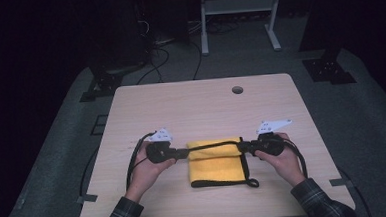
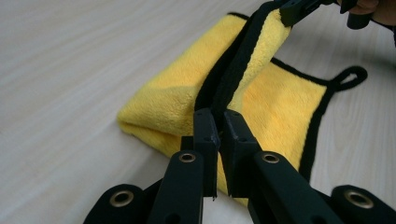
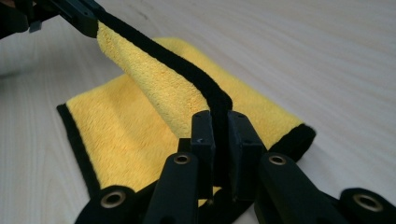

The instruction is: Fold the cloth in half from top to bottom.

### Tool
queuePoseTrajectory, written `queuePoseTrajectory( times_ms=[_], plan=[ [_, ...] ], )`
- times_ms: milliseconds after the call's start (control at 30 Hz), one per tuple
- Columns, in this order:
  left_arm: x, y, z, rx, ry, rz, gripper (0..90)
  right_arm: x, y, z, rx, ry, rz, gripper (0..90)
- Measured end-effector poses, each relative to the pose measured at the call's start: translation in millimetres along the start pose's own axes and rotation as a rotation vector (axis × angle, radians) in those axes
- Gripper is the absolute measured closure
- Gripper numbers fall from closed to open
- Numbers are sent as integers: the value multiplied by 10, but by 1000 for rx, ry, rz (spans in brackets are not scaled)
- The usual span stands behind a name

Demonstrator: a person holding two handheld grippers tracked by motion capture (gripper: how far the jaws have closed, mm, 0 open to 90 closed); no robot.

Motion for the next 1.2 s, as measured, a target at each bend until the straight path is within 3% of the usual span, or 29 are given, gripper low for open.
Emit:
queuePoseTrajectory(
  times_ms=[333, 567, 733, 933, 1200],
  plan=[
    [17, 200, -217, -5, 51, 46, 850, -42, 292, 163, 2, -24, 52, 794],
    [111, 323, -291, -2, 71, 105, 833, 11, 462, 151, -6, -14, 126, 730],
    [-26, 275, -333, -6, 90, 59, 729, -121, 428, 186, 12, -52, 92, 653],
    [-174, 139, -321, 6, 66, -14, 717, -292, 338, 195, 15, -55, 9, 672],
    [23, 5, -157, -3, 22, -59, 767, -86, 284, 165, 2, -31, 43, 737]
  ],
)
Point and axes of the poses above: each handheld gripper's, and its own axes: x roughly forward along the jaws, y roughly out of its underside, z roughly to its left, the point moved 3 cm from there along x, roughly forward along the jaws, and after that the axes turned 11 degrees about x, right-handed, at the moved point
